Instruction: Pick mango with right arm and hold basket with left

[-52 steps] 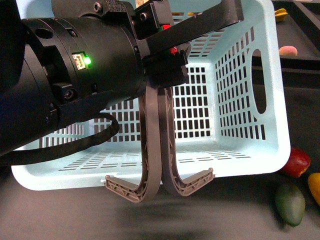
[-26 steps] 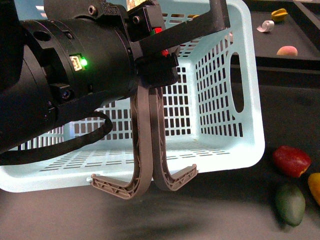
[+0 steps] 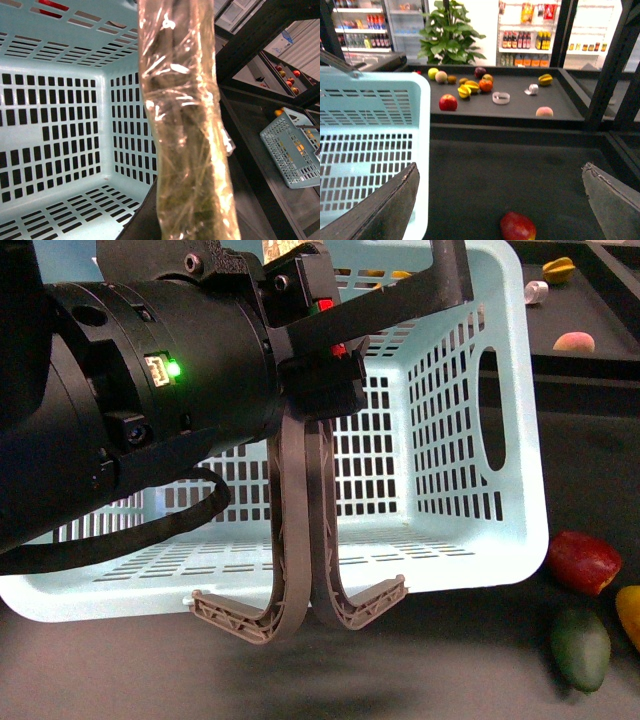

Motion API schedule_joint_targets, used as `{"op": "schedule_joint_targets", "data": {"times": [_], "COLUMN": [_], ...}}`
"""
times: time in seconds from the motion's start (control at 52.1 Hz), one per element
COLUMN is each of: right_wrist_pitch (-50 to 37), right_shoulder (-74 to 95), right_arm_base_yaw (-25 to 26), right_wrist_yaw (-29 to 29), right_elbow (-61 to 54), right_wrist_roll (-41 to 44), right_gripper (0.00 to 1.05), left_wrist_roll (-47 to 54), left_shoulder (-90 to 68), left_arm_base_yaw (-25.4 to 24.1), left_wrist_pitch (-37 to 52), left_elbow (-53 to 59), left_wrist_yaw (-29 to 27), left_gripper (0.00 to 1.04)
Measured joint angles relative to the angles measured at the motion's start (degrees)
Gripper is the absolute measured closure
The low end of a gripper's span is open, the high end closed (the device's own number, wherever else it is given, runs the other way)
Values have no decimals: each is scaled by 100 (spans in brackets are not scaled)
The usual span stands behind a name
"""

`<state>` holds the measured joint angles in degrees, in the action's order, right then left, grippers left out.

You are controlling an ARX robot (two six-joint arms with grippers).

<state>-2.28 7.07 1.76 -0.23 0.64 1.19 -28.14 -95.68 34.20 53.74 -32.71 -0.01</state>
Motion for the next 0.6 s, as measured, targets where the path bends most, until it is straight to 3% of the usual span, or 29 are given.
{"op": "schedule_joint_targets", "data": {"times": [0.134, 0.25, 0.461, 0.595], "right_wrist_pitch": [-1003, -2223, -3661, -4092], "right_shoulder": [2122, 4072, 7110, 8502], "right_arm_base_yaw": [807, 1368, 1897, 2098], "right_wrist_yaw": [-1123, -1558, -1759, -1792], "right_elbow": [345, 669, 1226, 1558], "right_wrist_roll": [2, 87, 380, 619], "right_gripper": [8, 8, 8, 8], "left_wrist_roll": [4, 7, 4, 9], "left_shoulder": [2, 2, 2, 2], "left_arm_base_yaw": [0, 0, 0, 2], "left_wrist_pitch": [0, 0, 0, 0], "left_elbow": [0, 0, 0, 0], "left_wrist_yaw": [-17, -9, 0, 0], "left_gripper": [99, 99, 99, 99]}}
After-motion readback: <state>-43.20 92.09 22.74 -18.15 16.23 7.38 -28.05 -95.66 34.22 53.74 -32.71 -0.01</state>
